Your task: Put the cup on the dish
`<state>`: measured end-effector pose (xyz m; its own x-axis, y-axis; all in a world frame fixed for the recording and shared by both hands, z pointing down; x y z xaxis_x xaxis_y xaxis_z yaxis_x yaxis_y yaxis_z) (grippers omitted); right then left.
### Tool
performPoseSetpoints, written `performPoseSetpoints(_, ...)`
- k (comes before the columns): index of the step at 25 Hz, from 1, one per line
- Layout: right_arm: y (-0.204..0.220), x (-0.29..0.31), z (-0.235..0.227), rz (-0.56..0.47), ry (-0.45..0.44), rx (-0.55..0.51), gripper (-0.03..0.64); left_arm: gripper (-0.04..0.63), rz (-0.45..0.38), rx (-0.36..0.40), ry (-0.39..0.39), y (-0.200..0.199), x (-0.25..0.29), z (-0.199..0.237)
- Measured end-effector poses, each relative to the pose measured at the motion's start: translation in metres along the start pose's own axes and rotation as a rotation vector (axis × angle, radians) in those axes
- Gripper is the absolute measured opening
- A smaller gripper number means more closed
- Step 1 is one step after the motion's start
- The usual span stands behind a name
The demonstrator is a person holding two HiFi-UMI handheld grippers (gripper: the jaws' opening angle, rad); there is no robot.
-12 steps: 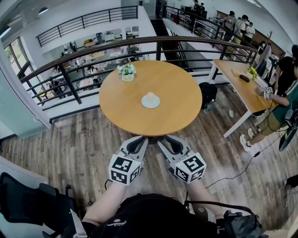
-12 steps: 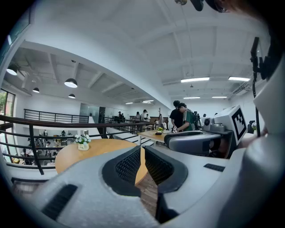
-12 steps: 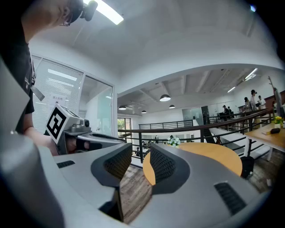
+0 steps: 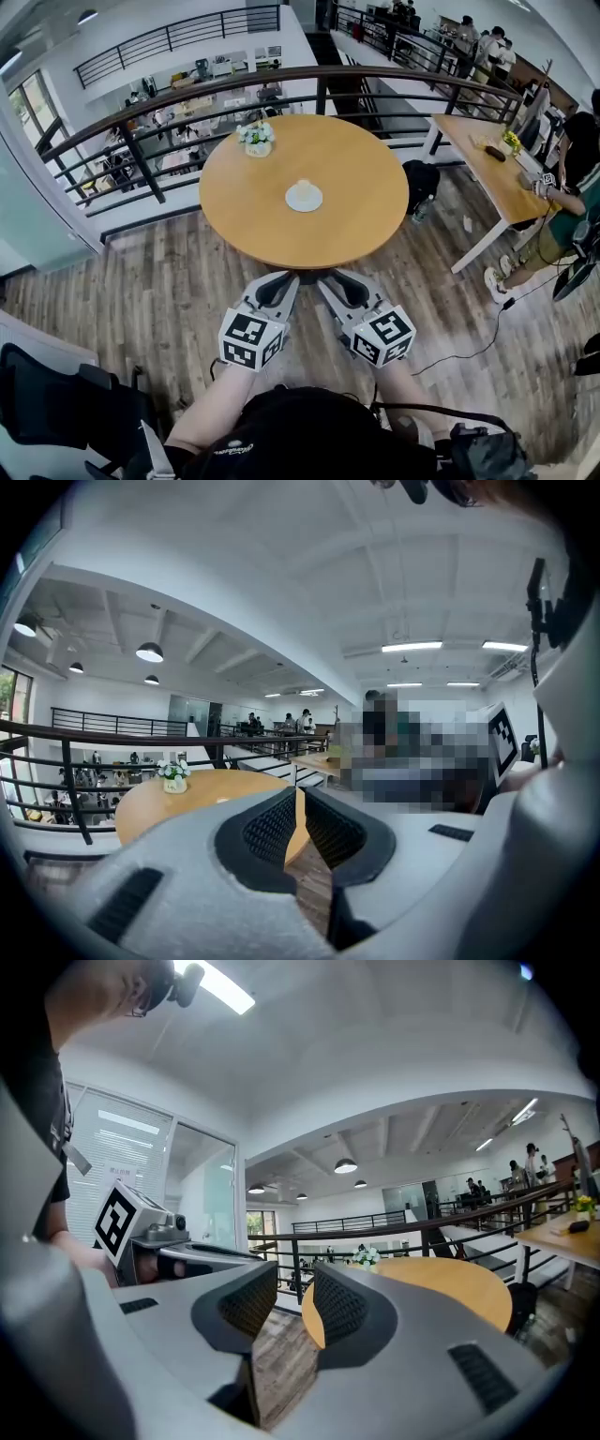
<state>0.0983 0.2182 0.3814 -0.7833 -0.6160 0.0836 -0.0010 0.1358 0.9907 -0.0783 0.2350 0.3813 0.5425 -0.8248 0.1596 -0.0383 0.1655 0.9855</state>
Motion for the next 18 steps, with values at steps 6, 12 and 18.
performPoseSetpoints(6, 0.005, -0.005, -0.008, -0.013, -0.034, 0.029, 0.118, 0.031, 0.003, -0.017, -0.002, 0.006, 0.008, -0.003)
performPoseSetpoints(12, 0.009, -0.02, -0.028, -0.038, -0.029, 0.041, 0.155, 0.031, -0.023, -0.016, 0.011, -0.002, 0.028, -0.018)
performPoseSetpoints(18, 0.018, -0.048, -0.056, -0.027, -0.013, 0.062, 0.167, 0.031, -0.032, 0.001, 0.011, 0.002, 0.046, -0.044)
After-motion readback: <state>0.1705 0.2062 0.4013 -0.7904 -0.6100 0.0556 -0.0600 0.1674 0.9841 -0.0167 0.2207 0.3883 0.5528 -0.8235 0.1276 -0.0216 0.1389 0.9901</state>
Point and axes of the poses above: the fingertips, and each gripper's own axes: x forward along the fingers, z to its left, y out of its underside, the point moved 9 cm from there along -x, backward along the fingers, and after that the axes turned 1 degree about x, right-handed, at the moved point
